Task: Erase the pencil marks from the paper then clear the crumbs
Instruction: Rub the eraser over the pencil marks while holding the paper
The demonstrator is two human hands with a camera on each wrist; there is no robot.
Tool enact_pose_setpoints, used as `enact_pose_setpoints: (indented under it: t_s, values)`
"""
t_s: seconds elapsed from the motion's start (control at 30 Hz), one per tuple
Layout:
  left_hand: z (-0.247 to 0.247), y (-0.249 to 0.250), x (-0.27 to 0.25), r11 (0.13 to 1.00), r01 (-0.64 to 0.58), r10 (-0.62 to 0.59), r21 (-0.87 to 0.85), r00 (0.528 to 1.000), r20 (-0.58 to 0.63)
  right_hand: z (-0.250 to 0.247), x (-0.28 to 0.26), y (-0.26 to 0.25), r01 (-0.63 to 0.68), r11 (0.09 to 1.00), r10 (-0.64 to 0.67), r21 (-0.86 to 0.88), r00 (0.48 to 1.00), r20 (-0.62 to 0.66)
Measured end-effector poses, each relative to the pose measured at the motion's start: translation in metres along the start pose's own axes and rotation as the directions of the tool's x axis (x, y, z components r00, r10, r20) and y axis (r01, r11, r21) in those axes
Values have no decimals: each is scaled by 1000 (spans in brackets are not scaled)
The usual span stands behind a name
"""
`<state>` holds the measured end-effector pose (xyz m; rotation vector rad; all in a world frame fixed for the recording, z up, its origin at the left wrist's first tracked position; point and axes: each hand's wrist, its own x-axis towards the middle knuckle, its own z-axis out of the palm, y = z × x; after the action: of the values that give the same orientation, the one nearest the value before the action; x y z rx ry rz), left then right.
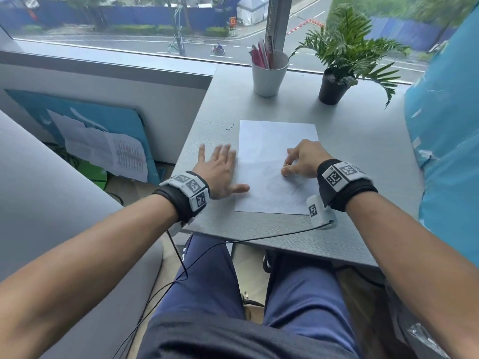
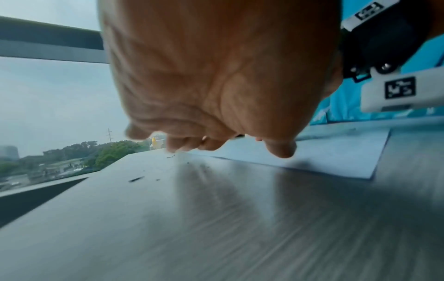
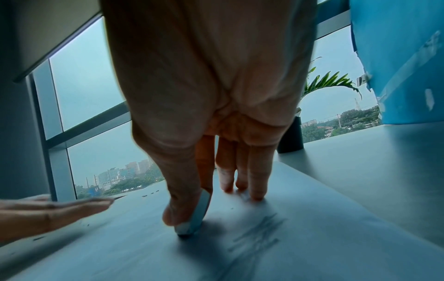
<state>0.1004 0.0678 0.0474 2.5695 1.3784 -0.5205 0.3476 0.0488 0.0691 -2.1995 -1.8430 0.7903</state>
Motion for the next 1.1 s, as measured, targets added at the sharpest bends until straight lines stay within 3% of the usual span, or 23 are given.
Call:
enact_pose_setpoints:
  t_s: [0.07, 0.13, 0.4, 0.5, 0.6, 0.73, 0.8, 0.87, 0.9, 0.93, 1.0, 1.03, 1.1]
  values:
    - [-3, 11, 4, 977, -195, 196, -83, 981, -4, -1, -1, 0, -1, 1000, 1, 4, 1000, -1]
    - [-5, 16, 9, 942, -291, 304, -169, 951, 56, -1, -2, 0, 3, 1000, -3, 2, 1000, 4]
    - [-10, 1, 22, 970, -187, 210, -154, 967, 144, 5, -3, -12, 32, 992, -36, -118, 999, -36]
    - [-12, 2, 24, 980, -166, 181, -109, 972, 147, 16, -9, -38, 181, 980, -185, -82, 981, -49]
    - [-14, 3, 23, 980, -163, 181, -118, 970, 161, 27, -12, -65, 334, 943, -333, -11, 942, 50]
    - [-16, 4, 22, 975, -185, 204, -126, 965, 164, 31, -4, -72, 330, 944, -330, 12, 944, -2]
    - [-15, 3, 23, 978, -171, 189, -119, 967, 169, 32, -10, -68, 347, 937, -348, 27, 934, 85]
    - [-13, 3, 23, 981, -165, 182, -104, 968, 175, 32, -21, -67, 383, 924, -368, 13, 878, 307]
    - [-13, 2, 23, 981, -165, 182, -105, 968, 174, 30, -21, -68, 385, 923, -363, 8, 862, 355]
    - [-13, 1, 22, 980, -166, 183, -112, 967, 175, 29, -17, -68, 360, 933, -345, 12, 884, 317]
    - [-14, 2, 23, 978, -170, 189, -118, 967, 173, 27, -5, -66, 236, 970, -241, 63, 967, 88]
    - [-15, 3, 22, 979, -169, 188, -118, 967, 170, 28, -3, -66, 196, 977, -196, 87, 981, -5]
    - [-16, 3, 22, 979, -168, 186, -111, 966, 180, 33, -8, -67, 190, 977, -194, 97, 980, 34]
